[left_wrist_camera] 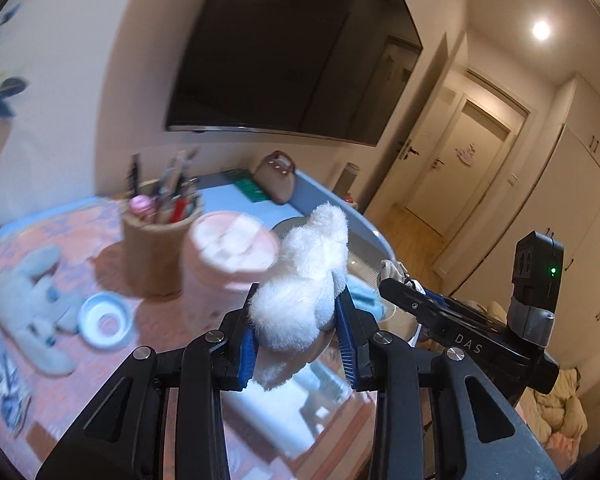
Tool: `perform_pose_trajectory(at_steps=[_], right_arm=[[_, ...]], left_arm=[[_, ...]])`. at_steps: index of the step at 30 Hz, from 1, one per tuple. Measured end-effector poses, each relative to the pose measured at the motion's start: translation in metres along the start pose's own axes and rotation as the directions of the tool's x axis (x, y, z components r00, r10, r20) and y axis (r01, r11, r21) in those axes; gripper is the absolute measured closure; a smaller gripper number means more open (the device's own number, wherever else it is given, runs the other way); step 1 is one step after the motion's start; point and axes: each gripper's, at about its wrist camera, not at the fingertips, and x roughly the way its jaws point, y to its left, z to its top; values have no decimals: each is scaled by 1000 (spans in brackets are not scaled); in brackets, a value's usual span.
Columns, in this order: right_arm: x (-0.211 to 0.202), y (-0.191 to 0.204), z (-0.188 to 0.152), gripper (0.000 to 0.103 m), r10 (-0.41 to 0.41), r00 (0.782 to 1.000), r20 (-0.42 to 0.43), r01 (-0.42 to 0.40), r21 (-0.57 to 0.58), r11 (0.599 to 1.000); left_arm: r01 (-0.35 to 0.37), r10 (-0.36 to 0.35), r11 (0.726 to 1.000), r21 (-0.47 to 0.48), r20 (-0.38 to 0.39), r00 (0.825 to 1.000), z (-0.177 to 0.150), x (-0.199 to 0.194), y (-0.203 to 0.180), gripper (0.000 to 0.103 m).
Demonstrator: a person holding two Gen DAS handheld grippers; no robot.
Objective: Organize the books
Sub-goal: 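Open both tools to drop the shoe and plush toy onto the plate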
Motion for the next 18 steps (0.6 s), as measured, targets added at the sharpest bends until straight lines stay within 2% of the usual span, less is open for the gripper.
perform_pose_trajectory(at_steps=[8,11,14,17,18], right_arm=[[2,-58,26,65,-73,997,38,70,87,994],[11,-76,32,65,-115,993,7,113,126,986],[23,-91,33,64,-119,992,-29,122,155,980],[34,-102,31,56,-102,993,-62,112,183,977],[35,-105,30,49,-96,993,-66,107,195,975]], left_arm=[[32,-29,997,75,-39,999,21,49,-41,72],[26,-18,993,117,-70,997,21,70,-56,72],[27,-15,991,130,-94,995,22,88,-68,72],[16,-4,992,122,-103,995,23,105,-74,60],[11,1,993,119,-107,994,24,110,-74,55]])
